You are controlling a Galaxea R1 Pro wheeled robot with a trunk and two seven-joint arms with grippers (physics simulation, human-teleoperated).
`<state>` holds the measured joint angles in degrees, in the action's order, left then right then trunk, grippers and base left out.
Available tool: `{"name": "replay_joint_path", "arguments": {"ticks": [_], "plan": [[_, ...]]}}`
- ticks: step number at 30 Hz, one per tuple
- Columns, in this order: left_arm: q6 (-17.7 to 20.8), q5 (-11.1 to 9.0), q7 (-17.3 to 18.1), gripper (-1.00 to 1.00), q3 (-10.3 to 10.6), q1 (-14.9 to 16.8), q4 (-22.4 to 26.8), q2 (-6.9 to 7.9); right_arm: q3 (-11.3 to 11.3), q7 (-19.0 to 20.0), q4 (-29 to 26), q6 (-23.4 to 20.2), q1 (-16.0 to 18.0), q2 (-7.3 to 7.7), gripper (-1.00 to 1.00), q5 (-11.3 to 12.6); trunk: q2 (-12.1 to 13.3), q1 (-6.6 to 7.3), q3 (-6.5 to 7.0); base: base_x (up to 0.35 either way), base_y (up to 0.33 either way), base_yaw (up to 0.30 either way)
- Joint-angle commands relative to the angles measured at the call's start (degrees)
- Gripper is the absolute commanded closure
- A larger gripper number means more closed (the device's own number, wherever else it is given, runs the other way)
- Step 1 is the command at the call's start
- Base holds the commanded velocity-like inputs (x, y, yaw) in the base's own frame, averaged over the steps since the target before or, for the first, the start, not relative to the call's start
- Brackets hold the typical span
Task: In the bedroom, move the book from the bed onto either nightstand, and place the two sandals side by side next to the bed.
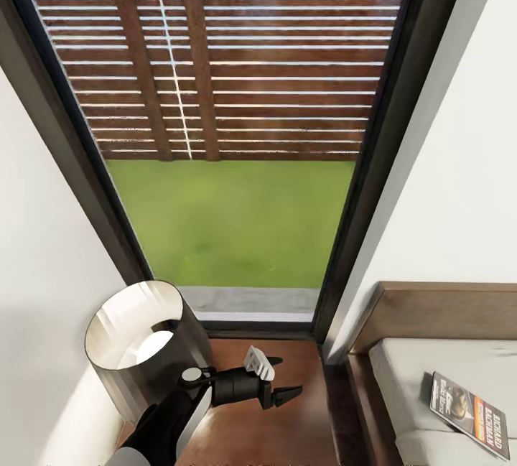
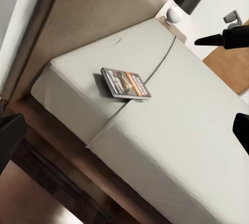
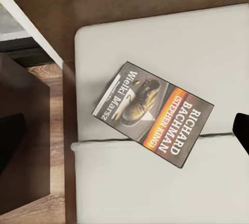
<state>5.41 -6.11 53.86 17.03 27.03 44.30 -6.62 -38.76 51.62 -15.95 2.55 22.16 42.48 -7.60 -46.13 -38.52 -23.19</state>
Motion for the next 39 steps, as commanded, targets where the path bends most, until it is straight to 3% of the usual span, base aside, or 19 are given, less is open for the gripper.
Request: {"name": "replay_joint_path", "arguments": {"ticks": [1,22,39], "plan": [[0.57,-0.57,0.11,-1.00,0.11,0.04,-0.01,0.03,-0.44,0.24,0.04,0.26,0.08,-0.06,-1.00,-0.62,-0.06,-0.01,-0.15,0.000,0.000,0.000],[0.57,-0.57,0.11,-1.00,0.11,0.04,-0.01,0.03,-0.45,0.25,0.04,0.27,0.08,-0.13,-1.00,-0.59,-0.06,-0.01,-2.05,0.000,0.000,0.000],[0.57,-0.57,0.11,-1.00,0.11,0.04,-0.01,0.03,-0.44,0.32,0.04,1.14,0.09,-0.12,-1.00,-0.61,-0.06,-0.01,-2.16,0.000,0.000,-0.005]]}}
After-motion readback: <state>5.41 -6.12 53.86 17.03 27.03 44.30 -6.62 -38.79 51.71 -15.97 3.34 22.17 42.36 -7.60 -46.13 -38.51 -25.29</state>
